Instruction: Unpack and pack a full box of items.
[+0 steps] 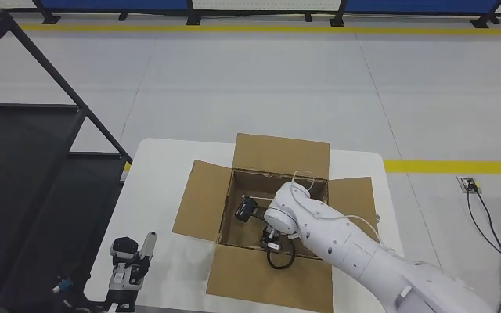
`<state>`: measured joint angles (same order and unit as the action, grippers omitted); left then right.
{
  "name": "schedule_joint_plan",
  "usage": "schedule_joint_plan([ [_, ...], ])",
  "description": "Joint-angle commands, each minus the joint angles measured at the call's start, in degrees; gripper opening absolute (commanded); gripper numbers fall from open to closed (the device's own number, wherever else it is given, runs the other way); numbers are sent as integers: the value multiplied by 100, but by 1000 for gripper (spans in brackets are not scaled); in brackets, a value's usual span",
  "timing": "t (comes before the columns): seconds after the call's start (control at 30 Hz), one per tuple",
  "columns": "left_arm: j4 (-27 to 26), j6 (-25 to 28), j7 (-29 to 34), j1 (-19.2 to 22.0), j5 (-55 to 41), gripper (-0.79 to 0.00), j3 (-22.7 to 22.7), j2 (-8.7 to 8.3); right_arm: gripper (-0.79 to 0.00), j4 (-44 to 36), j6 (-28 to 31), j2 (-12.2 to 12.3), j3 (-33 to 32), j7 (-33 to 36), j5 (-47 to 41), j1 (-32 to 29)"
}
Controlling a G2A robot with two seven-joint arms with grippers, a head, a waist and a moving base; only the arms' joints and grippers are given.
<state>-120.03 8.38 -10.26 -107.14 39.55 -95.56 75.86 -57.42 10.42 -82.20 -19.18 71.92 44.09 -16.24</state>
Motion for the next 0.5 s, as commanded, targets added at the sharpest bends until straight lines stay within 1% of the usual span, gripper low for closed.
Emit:
schedule_joint_plan([
  [0.0, 0, 0, 0, 0, 0, 0, 0, 0, 0, 65, -45, -46, -10, -7, 29, 8],
  [0.07, 0, 0, 0, 0, 0, 0, 0, 0, 0, 118, -93, -70, -31, 48, 58, 6],
  [0.17, 0, 0, 0, 0, 0, 0, 0, 0, 0, 183, -324, -99, -83, 245, 99, 16],
  [0.27, 0, 0, 0, 0, 0, 0, 0, 0, 0, 184, -112, -118, -131, 430, -9, 10],
  [0.47, 0, 0, 0, 0, 0, 0, 0, 0, 0, 364, -110, -240, -133, 545, -26, 19],
])
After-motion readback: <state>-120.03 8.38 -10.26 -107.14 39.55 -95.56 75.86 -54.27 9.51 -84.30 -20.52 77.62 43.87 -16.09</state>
